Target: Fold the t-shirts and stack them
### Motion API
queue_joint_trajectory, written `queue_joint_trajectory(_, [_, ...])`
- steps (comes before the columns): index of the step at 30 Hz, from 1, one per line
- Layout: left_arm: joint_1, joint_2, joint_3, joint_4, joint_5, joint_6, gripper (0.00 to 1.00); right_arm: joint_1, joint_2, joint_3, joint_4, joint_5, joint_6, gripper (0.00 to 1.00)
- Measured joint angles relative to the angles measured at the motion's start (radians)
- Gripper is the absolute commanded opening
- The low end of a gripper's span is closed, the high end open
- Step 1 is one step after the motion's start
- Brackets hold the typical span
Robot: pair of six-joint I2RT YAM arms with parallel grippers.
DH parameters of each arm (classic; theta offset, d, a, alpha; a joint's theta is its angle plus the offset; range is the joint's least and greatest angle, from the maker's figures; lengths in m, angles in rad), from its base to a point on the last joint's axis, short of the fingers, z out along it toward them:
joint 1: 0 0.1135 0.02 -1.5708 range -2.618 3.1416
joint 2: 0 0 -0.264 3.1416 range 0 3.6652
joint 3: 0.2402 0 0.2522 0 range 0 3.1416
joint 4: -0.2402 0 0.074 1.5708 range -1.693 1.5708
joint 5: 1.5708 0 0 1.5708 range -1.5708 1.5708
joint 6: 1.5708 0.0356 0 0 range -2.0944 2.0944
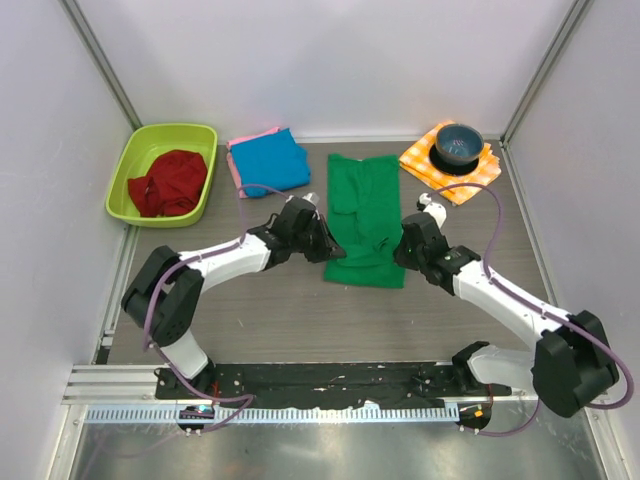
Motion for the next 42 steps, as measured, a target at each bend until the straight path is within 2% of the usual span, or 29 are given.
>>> queue_joint_trajectory(8, [0.052,0.126,0.115,0.008,0.031,0.005,0.0,-0.114,0.192,0.081,0.101,-0.1,-0.048,0.01])
queue_joint_trajectory(17, [0.128,0.222,0.247,0.006,0.067,0.017,0.0,-0.145,0.362,0.2,0.16,-0.147,-0.053,0.01])
queue_joint_trajectory(18, [0.134,0.231,0.259,0.006,0.07,0.017,0.07,-0.148,0.38,0.216,0.165,-0.15,-0.053,0.02])
queue_joint_trajectory(19, [0.14,0.244,0.271,0.005,0.074,0.017,0.47,-0.151,0.391,0.232,0.171,-0.151,-0.053,0.12])
queue_joint_trajectory(20, [0.146,0.261,0.285,0.005,0.078,0.018,0.72,-0.157,0.422,0.251,0.174,-0.151,-0.053,0.38])
queue_joint_trajectory(21, [0.151,0.281,0.304,0.004,0.083,0.023,0.99,-0.161,0.443,0.267,0.179,-0.15,-0.053,0.46])
queue_joint_trajectory(23, [0.16,0.326,0.345,0.003,0.089,0.023,1.0,-0.17,0.485,0.298,0.182,-0.133,-0.047,0.66])
queue_joint_trajectory(26, [0.187,0.419,0.444,-0.014,0.098,0.012,1.0,-0.193,0.57,0.374,0.194,-0.084,-0.055,0.71])
queue_joint_trajectory(28, [0.212,0.459,0.495,-0.022,0.101,0.01,1.0,-0.203,0.605,0.412,0.213,-0.048,-0.065,0.71])
queue_joint_trajectory(32, [0.262,0.452,0.543,-0.041,0.105,0.016,1.0,-0.204,0.571,0.418,0.233,0.015,-0.088,0.71])
queue_joint_trajectory(34, [0.275,0.393,0.495,-0.033,0.095,0.018,1.0,-0.185,0.508,0.387,0.24,0.044,-0.096,0.71])
queue_joint_trajectory(37, [0.256,0.23,0.334,-0.024,0.072,0.021,1.0,-0.13,0.364,0.306,0.228,0.063,-0.097,0.71])
queue_joint_trajectory(42, [0.139,-0.003,0.079,0.0,0.037,0.022,1.0,-0.054,0.181,0.179,0.191,0.063,-0.076,0.71])
